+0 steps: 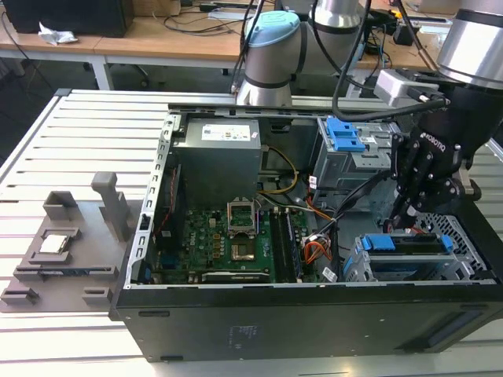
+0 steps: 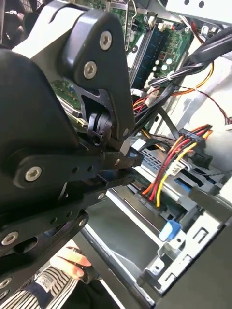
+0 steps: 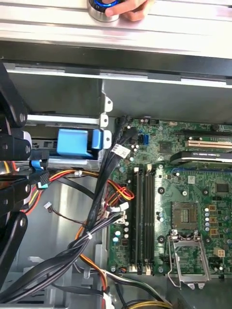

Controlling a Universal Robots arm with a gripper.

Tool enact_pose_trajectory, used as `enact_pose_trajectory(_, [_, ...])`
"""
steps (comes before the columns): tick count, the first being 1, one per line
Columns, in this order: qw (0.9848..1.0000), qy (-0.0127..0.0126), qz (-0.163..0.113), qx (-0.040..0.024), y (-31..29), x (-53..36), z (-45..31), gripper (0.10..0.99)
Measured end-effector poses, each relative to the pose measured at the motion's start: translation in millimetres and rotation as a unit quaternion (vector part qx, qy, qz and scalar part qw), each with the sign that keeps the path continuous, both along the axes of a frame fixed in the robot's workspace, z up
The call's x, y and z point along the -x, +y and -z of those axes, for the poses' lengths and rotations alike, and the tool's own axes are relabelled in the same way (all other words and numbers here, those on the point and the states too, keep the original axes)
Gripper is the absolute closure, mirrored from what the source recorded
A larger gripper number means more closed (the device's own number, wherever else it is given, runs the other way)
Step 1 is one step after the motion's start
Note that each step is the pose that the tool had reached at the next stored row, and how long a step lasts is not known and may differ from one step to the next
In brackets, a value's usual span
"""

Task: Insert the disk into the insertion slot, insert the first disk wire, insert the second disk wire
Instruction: 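Insert the second disk wire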

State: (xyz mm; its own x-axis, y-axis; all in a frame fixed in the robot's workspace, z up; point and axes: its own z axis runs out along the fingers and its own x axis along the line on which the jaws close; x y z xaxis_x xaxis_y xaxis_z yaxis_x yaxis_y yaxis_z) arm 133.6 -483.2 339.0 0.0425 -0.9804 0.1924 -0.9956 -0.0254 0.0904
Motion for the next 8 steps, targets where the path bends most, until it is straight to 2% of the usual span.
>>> enact_pose_trajectory(2, [1.0000,0.0036,0.000,-0.0057,-2.4,-3.5,1.0,0.878])
enact_pose_trajectory(3, [1.0000,0.0046,0.000,-0.0064,-6.4,-4.4,1.2,0.878])
enact_pose_trajectory(6, [1.0000,0.0053,0.001,-0.0066,-12.4,-5.0,1.2,0.878])
enact_pose_trajectory(8, [1.0000,0.0053,0.001,-0.0066,-14.1,-5.1,1.2,0.878])
